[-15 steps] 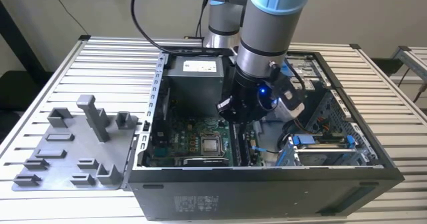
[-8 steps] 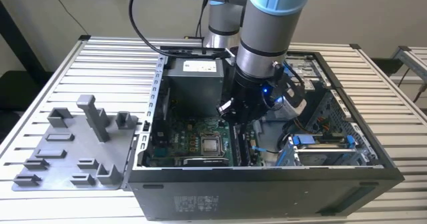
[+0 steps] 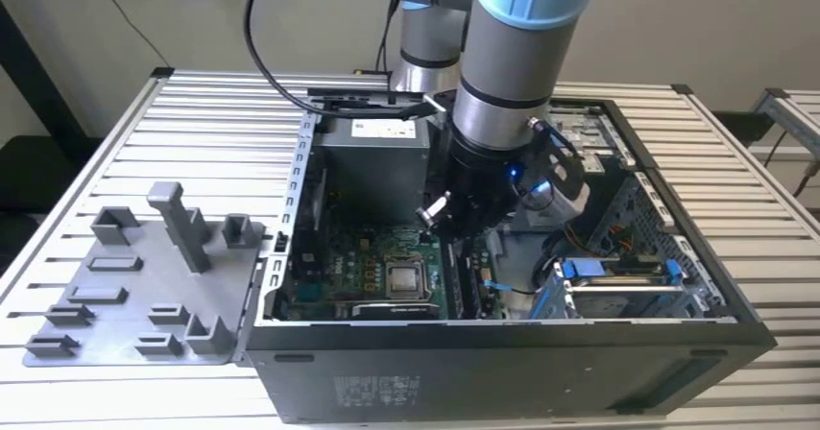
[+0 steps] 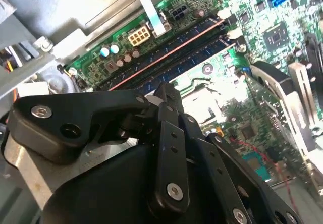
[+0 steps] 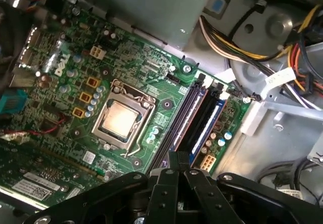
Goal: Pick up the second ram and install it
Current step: 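Press down the second ram until it locks into place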
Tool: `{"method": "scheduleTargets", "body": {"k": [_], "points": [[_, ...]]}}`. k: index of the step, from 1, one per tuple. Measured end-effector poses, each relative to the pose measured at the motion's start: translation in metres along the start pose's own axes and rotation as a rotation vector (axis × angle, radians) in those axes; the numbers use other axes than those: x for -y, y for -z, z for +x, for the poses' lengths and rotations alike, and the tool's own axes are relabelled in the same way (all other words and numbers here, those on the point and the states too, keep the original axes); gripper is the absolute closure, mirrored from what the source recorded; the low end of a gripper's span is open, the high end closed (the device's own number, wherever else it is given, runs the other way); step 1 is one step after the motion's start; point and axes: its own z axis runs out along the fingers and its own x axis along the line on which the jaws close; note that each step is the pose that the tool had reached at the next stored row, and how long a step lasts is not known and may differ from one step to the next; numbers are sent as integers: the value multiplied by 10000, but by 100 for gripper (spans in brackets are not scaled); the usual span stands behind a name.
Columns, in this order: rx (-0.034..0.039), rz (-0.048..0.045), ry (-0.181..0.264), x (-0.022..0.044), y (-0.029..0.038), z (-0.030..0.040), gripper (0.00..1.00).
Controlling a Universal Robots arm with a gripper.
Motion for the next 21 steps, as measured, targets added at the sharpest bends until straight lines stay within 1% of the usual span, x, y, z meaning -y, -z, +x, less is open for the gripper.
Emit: {"method": "scheduleTargets", "body": {"k": [17, 21], "points": [[53, 55, 3039, -1, -6, 2, 89], [57, 59, 3558, -8, -13, 16, 89]]}}
